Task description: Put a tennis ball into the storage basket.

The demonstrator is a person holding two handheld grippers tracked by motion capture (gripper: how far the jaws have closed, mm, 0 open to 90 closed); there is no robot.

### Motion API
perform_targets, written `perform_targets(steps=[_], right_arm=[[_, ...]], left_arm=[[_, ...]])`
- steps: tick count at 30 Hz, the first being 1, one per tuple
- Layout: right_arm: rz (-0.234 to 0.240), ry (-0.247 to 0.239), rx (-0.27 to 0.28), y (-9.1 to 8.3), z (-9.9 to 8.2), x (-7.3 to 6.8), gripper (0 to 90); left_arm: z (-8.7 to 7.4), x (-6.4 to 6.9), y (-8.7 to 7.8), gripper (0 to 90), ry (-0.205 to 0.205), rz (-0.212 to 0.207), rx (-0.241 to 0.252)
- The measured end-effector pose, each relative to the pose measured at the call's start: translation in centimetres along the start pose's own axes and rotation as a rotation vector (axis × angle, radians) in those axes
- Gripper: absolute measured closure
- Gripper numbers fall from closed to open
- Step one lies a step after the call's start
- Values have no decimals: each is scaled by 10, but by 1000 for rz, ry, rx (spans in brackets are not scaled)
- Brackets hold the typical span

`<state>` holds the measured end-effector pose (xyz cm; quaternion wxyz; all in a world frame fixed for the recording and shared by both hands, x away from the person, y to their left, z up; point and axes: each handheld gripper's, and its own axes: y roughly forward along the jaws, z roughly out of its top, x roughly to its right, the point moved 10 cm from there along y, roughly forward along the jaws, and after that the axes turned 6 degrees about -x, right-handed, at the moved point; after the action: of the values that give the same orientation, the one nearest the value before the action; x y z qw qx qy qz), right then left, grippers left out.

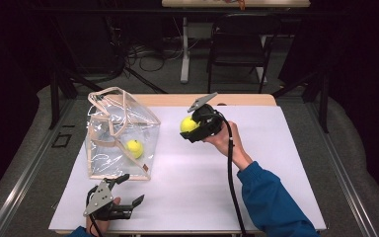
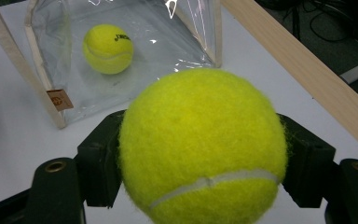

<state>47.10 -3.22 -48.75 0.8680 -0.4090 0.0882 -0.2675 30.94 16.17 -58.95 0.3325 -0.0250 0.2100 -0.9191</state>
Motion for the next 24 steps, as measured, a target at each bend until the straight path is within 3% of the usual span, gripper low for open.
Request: perform_targets(steps=[24], right_arm=[[-18,-7,54,-3,20,2,265]], left_arm=[[1,1,0,158,4,-6,2]])
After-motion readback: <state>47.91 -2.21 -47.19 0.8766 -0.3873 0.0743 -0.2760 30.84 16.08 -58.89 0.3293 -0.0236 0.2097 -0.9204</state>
